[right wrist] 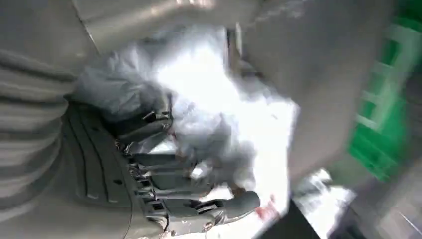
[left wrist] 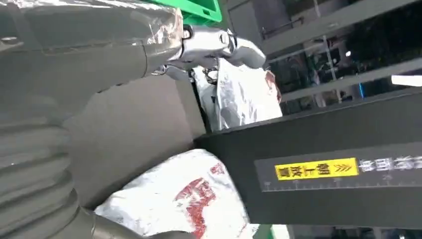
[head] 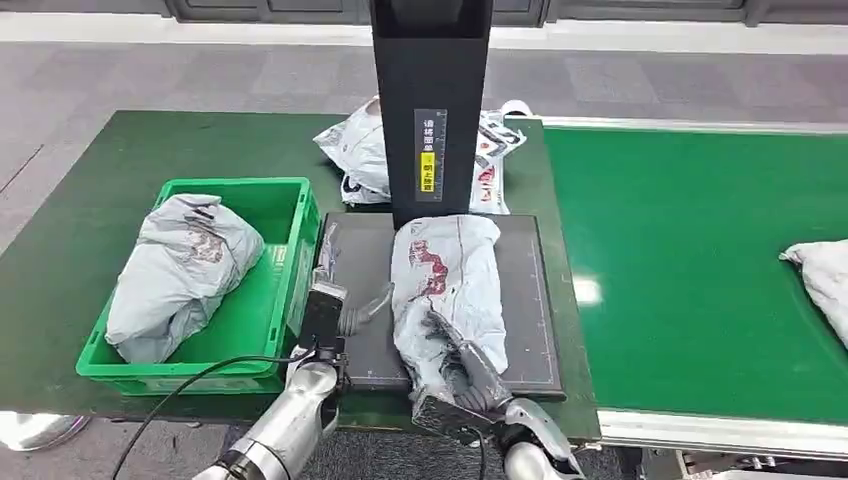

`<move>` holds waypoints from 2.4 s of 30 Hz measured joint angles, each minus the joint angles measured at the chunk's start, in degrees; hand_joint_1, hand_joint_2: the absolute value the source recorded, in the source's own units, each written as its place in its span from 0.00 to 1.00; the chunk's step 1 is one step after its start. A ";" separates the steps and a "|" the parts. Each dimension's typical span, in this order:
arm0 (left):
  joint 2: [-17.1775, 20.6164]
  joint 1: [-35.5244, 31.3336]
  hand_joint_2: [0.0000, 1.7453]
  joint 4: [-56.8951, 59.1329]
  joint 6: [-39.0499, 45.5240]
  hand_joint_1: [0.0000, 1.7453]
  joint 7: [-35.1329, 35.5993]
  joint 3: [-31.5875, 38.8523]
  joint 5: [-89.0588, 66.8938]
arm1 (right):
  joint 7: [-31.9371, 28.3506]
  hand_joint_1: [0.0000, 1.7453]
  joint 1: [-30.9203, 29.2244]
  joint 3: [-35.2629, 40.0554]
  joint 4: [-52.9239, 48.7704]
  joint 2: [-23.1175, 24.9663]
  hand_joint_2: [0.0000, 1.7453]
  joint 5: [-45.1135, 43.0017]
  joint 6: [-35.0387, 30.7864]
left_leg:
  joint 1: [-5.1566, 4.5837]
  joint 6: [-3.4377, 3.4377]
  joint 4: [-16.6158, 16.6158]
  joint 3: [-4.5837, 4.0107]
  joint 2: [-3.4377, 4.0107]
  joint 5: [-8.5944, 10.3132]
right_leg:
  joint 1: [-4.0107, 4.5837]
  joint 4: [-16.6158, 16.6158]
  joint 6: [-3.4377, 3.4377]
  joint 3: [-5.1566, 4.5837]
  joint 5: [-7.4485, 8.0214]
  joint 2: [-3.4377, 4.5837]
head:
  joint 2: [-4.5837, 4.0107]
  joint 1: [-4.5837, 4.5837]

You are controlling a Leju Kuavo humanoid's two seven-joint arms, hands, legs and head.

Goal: Moved the parcel from conveyor to table for the left to box.

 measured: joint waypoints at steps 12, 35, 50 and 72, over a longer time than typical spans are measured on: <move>0.48 -0.61 1.00 3.36 0.28 0.00 0.54 -0.89 -4.25 | -2.94 0.00 1.17 -2.23 -4.32 -0.02 1.00 -2.79 -4.79 | -0.01 0.00 0.01 -0.03 -0.03 0.00 | -0.02 -0.02 0.00 -0.01 0.00 -0.02 | 0.00 0.00; 0.44 -5.52 1.00 16.11 -2.49 0.34 17.10 -13.82 -30.70 | -15.30 0.00 1.23 -13.14 -6.31 2.19 1.00 -22.82 -22.95 | -0.03 0.01 0.02 -0.05 -0.05 0.00 | -0.05 -0.01 0.01 0.02 0.01 -0.03 | 0.00 0.00; 0.33 -7.70 1.00 17.55 3.18 1.00 19.25 -20.52 -40.41 | -15.36 0.00 0.05 -17.73 -5.59 2.51 1.00 -26.27 -21.88 | -0.05 0.02 0.01 0.13 -0.17 0.13 | -0.06 -0.02 0.04 0.25 0.05 -0.21 | 0.00 0.00; 6.56 -6.85 1.00 -26.52 21.22 1.00 17.09 32.03 -83.98 | -15.56 0.00 3.37 -18.62 -6.27 2.43 1.00 -28.30 -22.90 | 0.02 -0.04 -0.02 -0.17 0.19 0.20 | 0.03 0.12 -0.12 -0.27 0.16 0.15 | 0.00 -0.02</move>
